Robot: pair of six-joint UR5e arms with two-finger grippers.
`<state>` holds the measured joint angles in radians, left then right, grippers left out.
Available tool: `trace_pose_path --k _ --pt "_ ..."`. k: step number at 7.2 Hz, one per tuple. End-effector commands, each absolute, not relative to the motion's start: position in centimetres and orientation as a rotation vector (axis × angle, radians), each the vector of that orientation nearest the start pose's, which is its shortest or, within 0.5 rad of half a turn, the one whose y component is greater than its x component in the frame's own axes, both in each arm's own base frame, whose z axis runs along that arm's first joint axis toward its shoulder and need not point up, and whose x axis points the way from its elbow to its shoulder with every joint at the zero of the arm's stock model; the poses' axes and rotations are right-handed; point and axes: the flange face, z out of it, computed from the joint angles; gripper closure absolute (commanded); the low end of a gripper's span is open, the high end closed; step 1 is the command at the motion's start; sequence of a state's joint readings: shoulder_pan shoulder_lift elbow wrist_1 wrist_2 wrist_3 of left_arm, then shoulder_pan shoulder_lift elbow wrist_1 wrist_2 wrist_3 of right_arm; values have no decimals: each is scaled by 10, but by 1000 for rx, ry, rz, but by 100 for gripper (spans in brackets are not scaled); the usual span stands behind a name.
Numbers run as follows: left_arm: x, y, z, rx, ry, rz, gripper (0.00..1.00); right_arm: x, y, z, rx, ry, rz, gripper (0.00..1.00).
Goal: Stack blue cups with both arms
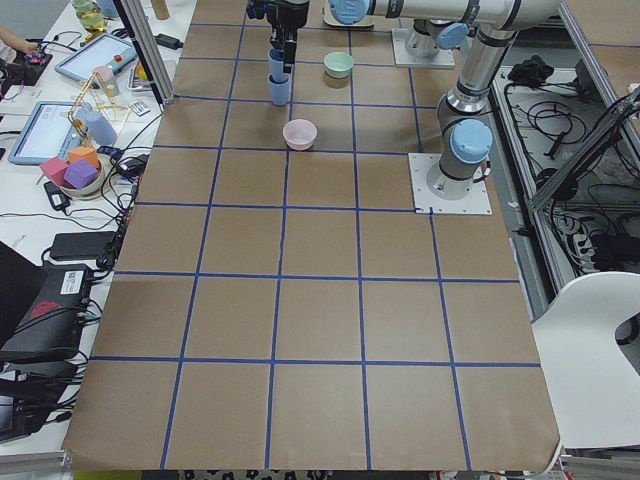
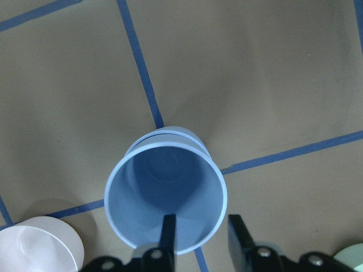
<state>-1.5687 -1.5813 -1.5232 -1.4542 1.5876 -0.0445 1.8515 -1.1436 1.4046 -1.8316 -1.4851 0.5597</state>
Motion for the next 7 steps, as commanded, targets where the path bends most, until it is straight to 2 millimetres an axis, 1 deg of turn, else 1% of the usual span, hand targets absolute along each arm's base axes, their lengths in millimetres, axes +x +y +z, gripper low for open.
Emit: trace_pose_path --k 1,2,3,4,5,6,7 --pt "-131 -510 519 -74 3118 -240 0 318 -594 357 426 3016 4 0" --pt "-131 -510 519 -74 3118 -240 0 310 -600 373 440 3010 -36 0" --pt "-131 -510 519 -74 3118 -240 0 295 -607 392 451 3011 -88 0" --pt "-131 -510 519 -74 3118 -240 0 263 -615 403 392 3009 -91 0" --pt "-131 -510 519 -74 3118 -240 0 231 -611 421 311 3040 -64 0" --pt "-131 -510 519 -74 3118 -240 0 204 -601 441 143 3066 -55 0" --pt "-132 -510 518 -69 3118 -238 0 174 -586 458 38 3078 -10 0"
